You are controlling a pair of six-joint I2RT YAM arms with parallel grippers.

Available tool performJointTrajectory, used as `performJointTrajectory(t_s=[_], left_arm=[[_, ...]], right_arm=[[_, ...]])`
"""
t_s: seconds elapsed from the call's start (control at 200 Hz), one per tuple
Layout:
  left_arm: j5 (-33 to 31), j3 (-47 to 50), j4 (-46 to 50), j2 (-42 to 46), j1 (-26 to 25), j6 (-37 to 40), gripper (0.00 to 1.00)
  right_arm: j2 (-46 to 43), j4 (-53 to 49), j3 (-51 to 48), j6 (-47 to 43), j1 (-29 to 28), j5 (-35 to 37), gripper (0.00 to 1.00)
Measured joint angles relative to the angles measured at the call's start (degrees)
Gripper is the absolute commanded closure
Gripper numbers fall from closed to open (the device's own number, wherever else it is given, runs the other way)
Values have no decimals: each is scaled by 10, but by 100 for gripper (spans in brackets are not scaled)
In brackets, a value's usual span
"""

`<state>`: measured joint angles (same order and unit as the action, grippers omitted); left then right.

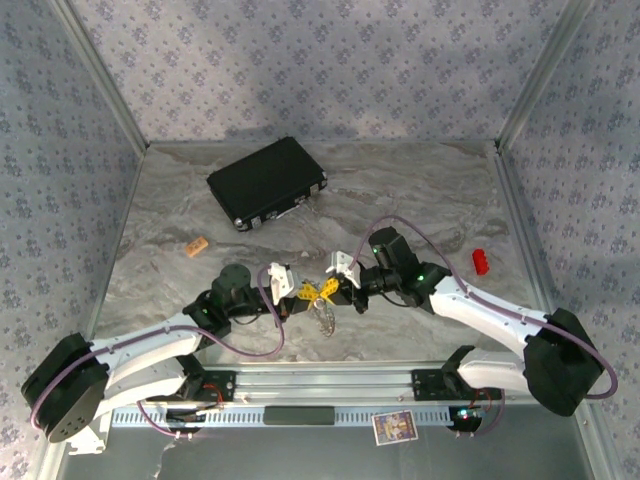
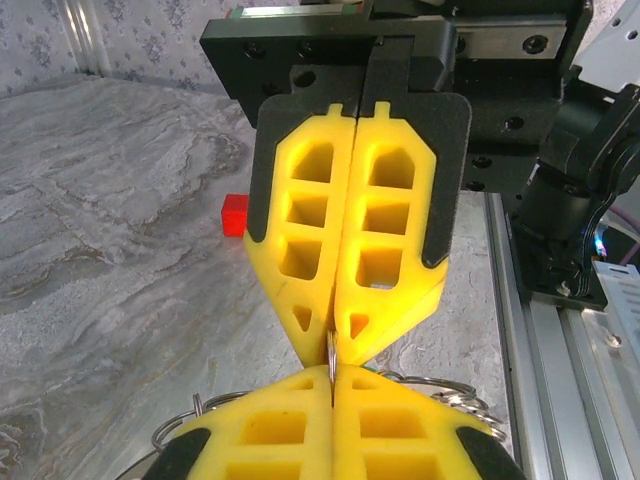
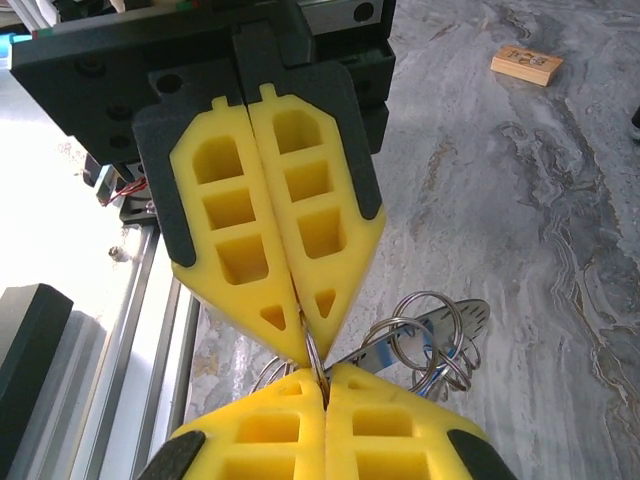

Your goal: Put the keys on the keyring

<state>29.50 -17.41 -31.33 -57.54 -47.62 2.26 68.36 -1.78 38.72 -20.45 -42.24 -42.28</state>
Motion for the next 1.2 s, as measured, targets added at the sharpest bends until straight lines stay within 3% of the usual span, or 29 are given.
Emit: performJointTrajectory(t_s=[0.165, 0.435, 0.75, 0.879, 1.199], left_arm=[[-20, -9, 47, 12, 0, 13, 69], [-25, -52, 133, 27, -1, 43, 68], [-5, -66, 153, 15, -2, 56, 73], [-1, -69, 154, 5, -4, 59, 77], [14, -70, 157, -3, -5, 61, 100]], right_arm=[[0, -50, 16, -20, -1, 10, 100], [9, -158, 85, -78, -22, 60, 100], [25, -207, 112, -108, -40, 85, 100], [31, -209, 116, -111, -42, 84, 100], [40, -213, 119, -116, -42, 85, 100]])
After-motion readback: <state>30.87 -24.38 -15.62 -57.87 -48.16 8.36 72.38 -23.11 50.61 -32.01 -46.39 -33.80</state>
